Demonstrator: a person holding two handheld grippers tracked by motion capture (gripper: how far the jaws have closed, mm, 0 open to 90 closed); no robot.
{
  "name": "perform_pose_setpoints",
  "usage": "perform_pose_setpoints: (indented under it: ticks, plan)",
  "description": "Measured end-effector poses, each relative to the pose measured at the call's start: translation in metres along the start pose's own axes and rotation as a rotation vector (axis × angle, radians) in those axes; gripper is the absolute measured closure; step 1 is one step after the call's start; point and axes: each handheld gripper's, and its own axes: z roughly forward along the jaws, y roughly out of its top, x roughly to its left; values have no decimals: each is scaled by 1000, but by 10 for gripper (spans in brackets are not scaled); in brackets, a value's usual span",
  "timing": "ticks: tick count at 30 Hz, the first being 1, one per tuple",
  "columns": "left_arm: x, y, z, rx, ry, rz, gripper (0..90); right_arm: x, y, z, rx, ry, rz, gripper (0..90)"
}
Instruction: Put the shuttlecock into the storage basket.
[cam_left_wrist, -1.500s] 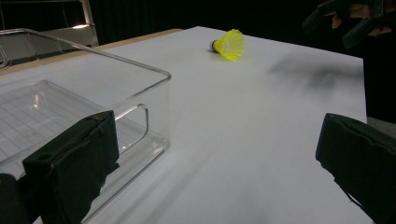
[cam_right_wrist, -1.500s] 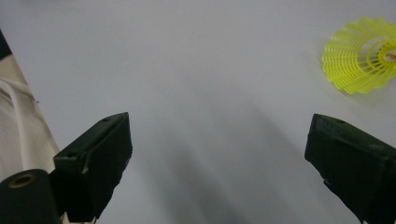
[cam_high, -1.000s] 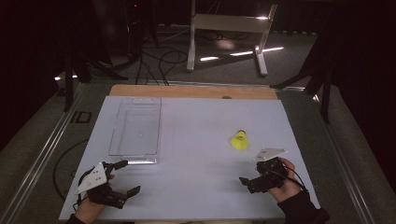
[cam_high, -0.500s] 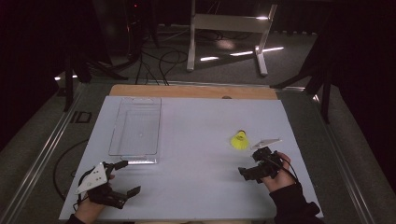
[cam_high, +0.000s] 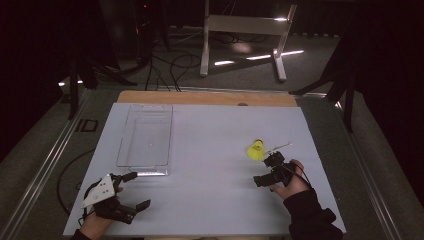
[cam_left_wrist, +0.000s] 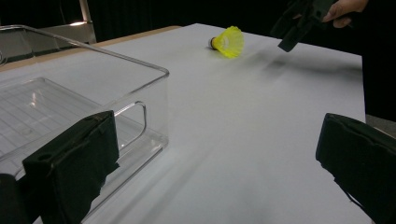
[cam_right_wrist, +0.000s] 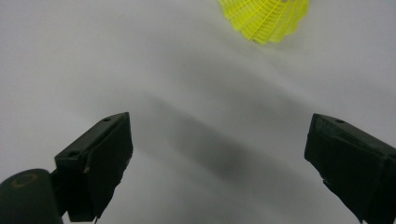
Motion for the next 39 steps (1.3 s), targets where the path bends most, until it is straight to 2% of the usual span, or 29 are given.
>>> perform_pose_setpoints:
  ticks: [6,12,18,21,23,25,34,39]
  plan:
    - [0,0,0,2,1,1,3,-3,5,6,19,7,44,80]
    - [0,0,0,3,1,3,3,-8,11,9,-8,-10,51,89]
    - [0,0,0,4,0,2,3,-14,18,17,13,-6,85,89]
    - [0,0,0,5,0,3,3,-17,21,22,10,-15,83,135]
    - [0,0,0,4,-1,2,3,-18,23,23,-7,-16,83,146]
    - [0,0,0,4,-1,1,3,-20,25,25,1,-19,76,147]
    - [0,0,1,7,-3,3,3,-27,36,34,14,-52,103,168]
    - [0,0,1,8,-4,5,3,-32,41,35,1,-60,115,199]
